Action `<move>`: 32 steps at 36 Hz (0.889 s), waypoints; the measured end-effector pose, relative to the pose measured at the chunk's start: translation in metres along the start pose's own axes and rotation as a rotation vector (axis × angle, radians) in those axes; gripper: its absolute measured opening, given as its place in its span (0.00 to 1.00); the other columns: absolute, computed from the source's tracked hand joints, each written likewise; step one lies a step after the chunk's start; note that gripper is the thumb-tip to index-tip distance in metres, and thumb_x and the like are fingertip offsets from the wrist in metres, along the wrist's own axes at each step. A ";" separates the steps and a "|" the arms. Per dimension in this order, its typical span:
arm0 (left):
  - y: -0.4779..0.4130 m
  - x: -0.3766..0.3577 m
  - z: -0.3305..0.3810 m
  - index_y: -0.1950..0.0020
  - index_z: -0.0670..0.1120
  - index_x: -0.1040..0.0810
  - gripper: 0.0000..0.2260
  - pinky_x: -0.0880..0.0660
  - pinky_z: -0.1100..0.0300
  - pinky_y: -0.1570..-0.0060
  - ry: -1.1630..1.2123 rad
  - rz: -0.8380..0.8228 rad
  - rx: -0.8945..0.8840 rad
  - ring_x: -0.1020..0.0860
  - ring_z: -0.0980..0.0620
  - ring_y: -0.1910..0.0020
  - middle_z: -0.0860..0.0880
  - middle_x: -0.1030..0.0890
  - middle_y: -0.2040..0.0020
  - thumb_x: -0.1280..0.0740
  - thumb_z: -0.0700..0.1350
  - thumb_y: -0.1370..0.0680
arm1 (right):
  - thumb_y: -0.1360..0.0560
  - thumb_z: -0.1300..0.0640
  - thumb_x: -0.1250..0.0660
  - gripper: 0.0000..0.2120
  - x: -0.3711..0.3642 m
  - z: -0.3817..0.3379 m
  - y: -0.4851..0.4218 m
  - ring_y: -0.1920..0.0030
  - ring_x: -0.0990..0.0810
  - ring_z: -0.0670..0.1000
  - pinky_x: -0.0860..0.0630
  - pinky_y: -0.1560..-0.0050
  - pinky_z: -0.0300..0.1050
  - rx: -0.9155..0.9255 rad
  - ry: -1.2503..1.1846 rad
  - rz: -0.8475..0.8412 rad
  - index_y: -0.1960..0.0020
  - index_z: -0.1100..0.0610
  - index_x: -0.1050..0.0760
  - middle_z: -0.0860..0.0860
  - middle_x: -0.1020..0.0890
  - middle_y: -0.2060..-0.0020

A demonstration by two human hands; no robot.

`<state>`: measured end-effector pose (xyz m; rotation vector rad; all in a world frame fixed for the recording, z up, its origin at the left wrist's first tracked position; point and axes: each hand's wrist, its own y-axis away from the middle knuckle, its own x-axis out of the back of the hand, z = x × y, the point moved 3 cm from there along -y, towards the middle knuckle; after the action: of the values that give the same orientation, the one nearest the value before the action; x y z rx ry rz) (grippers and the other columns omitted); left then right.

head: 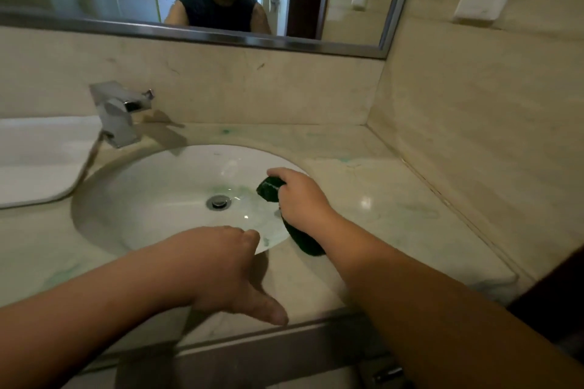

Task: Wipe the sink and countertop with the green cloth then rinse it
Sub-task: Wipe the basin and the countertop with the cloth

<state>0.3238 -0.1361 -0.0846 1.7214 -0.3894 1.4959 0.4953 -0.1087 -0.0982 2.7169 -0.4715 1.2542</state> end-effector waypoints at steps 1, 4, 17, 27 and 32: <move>0.005 -0.001 -0.004 0.29 0.51 0.30 0.55 0.21 0.49 0.39 -0.021 -0.012 -0.012 0.21 0.48 0.41 0.51 0.20 0.36 0.37 0.87 0.44 | 0.20 0.66 0.47 0.29 0.006 -0.006 0.001 0.39 0.21 0.57 0.22 0.36 0.56 0.003 -0.044 0.005 0.26 0.44 0.27 0.52 0.25 0.27; 0.016 -0.006 -0.009 0.36 0.52 0.28 0.46 0.22 0.51 0.45 -0.065 -0.007 -0.056 0.21 0.48 0.46 0.51 0.20 0.41 0.32 0.83 0.41 | 0.21 0.67 0.47 0.29 0.045 -0.012 0.009 0.38 0.23 0.54 0.25 0.38 0.48 0.061 0.025 0.077 0.26 0.45 0.27 0.51 0.25 0.28; 0.009 -0.020 -0.020 0.37 0.52 0.29 0.44 0.21 0.50 0.49 -0.129 0.157 -0.216 0.23 0.49 0.53 0.53 0.23 0.49 0.37 0.84 0.38 | 0.16 0.45 0.50 0.24 0.093 0.137 0.083 0.33 0.31 0.53 0.35 0.27 0.54 -0.072 0.513 -0.041 0.21 0.51 0.39 0.52 0.30 0.29; 0.003 -0.025 -0.024 0.39 0.52 0.29 0.44 0.21 0.50 0.53 -0.148 0.243 -0.271 0.24 0.49 0.56 0.53 0.24 0.51 0.40 0.85 0.37 | 0.23 0.55 0.47 0.18 -0.026 0.026 0.043 0.38 0.26 0.59 0.29 0.33 0.58 0.188 0.647 -0.029 0.40 0.57 0.23 0.56 0.23 0.37; 0.007 -0.027 -0.024 0.37 0.51 0.28 0.44 0.20 0.48 0.49 -0.136 0.226 -0.235 0.22 0.48 0.55 0.52 0.22 0.50 0.40 0.85 0.37 | 0.20 0.62 0.40 0.17 -0.045 -0.020 0.026 0.45 0.19 0.58 0.20 0.44 0.55 0.109 0.379 -0.063 0.34 0.52 0.24 0.54 0.18 0.42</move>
<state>0.2961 -0.1302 -0.1078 1.6359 -0.8220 1.4272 0.4447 -0.1187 -0.1196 2.4613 -0.2789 1.7692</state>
